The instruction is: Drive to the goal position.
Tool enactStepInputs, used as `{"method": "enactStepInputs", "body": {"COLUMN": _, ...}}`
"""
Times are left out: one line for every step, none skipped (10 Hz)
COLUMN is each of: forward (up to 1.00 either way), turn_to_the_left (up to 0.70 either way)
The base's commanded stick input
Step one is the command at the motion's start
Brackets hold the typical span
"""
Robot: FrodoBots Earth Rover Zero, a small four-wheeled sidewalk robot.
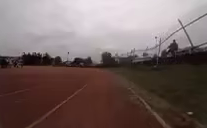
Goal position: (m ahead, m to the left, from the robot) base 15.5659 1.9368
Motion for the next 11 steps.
{"method": "enactStepInputs", "body": {"forward": 0.7, "turn_to_the_left": 0.0}}
{"method": "enactStepInputs", "body": {"forward": 0.7, "turn_to_the_left": 0.0}}
{"method": "enactStepInputs", "body": {"forward": 0.7, "turn_to_the_left": 0.0}}
{"method": "enactStepInputs", "body": {"forward": 0.7, "turn_to_the_left": 0.0}}
{"method": "enactStepInputs", "body": {"forward": 0.7, "turn_to_the_left": 0.0}}
{"method": "enactStepInputs", "body": {"forward": 0.7, "turn_to_the_left": 0.0}}
{"method": "enactStepInputs", "body": {"forward": 0.7, "turn_to_the_left": 0.0}}
{"method": "enactStepInputs", "body": {"forward": 0.7, "turn_to_the_left": 0.0}}
{"method": "enactStepInputs", "body": {"forward": 0.7, "turn_to_the_left": 0.0}}
{"method": "enactStepInputs", "body": {"forward": 0.7, "turn_to_the_left": 0.0}}
{"method": "enactStepInputs", "body": {"forward": 0.7, "turn_to_the_left": 0.0}}
